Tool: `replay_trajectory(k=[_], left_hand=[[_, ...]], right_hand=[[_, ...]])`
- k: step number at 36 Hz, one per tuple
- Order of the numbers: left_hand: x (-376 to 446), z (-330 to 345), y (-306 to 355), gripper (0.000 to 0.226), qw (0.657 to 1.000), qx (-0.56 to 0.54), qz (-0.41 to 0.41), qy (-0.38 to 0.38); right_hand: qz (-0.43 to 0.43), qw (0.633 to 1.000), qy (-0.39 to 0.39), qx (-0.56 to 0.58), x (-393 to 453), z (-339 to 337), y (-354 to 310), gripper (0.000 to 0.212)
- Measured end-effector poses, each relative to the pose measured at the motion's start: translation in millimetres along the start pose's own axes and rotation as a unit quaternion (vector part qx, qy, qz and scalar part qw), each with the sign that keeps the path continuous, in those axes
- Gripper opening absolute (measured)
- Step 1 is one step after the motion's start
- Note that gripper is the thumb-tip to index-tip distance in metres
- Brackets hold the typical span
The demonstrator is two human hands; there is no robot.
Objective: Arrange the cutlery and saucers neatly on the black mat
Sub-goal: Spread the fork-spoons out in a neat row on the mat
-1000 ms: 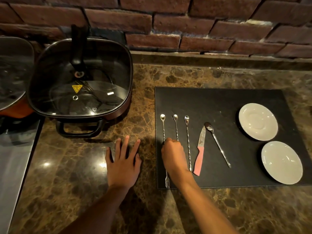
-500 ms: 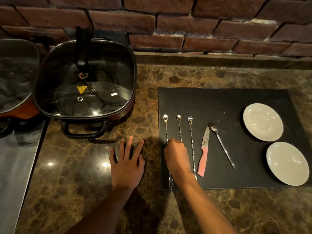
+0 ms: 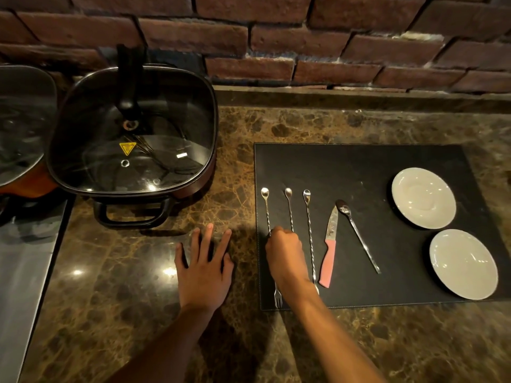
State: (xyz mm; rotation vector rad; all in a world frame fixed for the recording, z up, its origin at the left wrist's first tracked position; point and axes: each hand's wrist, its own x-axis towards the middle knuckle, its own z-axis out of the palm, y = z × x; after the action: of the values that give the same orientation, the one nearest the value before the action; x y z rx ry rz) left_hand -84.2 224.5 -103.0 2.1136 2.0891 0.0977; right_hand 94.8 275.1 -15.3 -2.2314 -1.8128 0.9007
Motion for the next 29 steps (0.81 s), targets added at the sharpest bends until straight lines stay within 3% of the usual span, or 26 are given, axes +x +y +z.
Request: replay_trajectory(k=[8,12,17,21,29], left_hand=[[0.4,2.1,-1.2,0.056,1.000,0.002,-0.002,-0.008],[0.4,1.7,-0.7,0.056,1.000,-0.001,-0.005,-0.010],[0.1,1.6,-1.2,0.056,1.000,-0.002,-0.005,-0.011],[0.4,1.6,-1.4,0.056,1.000,0.003,-0.004,-0.011],[-1.2,-0.3,0.7,0.056,1.000,0.003,-0.008,-0.007]], right_hand=[[0.001,1.000,-0.006,0.016,2.8,-2.1,4.0,0.017],[-0.009,0.999,0.043,0.019,6.9,-18.2,16.1,0.020],[-0.007,0.993,0.106,0.053,11.9,-52.4,62.7,0.013],[0.030,0.988,0.154,0.012,12.5,-73.8,113.2,0.011],[0.071,0.984,0.161,-0.014,12.3,-77.9,152.5,0.014]])
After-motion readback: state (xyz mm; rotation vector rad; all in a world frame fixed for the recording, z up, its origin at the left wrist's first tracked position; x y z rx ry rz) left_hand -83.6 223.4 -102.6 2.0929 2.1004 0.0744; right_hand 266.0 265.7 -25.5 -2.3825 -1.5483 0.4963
